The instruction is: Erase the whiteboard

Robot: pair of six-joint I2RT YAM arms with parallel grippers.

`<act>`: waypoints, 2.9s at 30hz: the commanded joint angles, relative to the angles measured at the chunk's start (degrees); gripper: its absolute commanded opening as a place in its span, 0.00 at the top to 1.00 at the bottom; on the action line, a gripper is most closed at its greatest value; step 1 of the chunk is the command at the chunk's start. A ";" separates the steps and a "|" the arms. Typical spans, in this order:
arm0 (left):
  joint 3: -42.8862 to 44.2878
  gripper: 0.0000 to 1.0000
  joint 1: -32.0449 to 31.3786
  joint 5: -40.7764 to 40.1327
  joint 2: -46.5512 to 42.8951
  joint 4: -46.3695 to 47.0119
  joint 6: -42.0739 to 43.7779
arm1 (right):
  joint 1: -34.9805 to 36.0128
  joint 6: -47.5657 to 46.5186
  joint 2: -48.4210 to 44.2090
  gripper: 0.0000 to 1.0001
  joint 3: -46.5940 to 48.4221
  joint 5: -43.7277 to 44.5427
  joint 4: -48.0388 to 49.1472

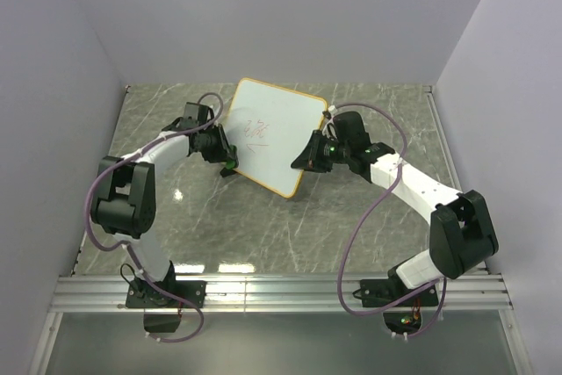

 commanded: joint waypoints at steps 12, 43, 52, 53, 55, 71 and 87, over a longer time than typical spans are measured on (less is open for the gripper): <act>2.78 1.00 -16.79 10.73 -3.89 4.46 -3.72 | 2.73 -4.34 2.13 1.00 3.86 -8.68 -7.20; 10.69 1.00 -5.53 3.36 5.17 -5.39 2.78 | 2.64 -6.36 2.21 1.00 2.45 -9.48 -7.37; 16.49 1.00 -13.10 6.95 0.42 -5.13 0.84 | 2.64 -6.80 3.97 1.00 4.12 -10.09 -7.54; 16.84 1.00 -13.10 6.69 0.68 -5.39 0.93 | 2.64 -6.80 4.06 1.00 4.30 -10.09 -7.55; 18.07 1.00 -13.02 4.68 1.90 -6.27 2.42 | 2.55 -6.81 4.24 1.00 4.39 -10.18 -7.55; 19.04 1.00 0.60 -4.47 12.54 -6.45 3.83 | 2.55 -7.95 3.36 1.00 4.03 -9.65 -8.69; 27.21 1.00 -10.46 3.26 7.36 -6.80 5.15 | 2.64 -7.77 6.08 1.00 5.53 -10.62 -8.07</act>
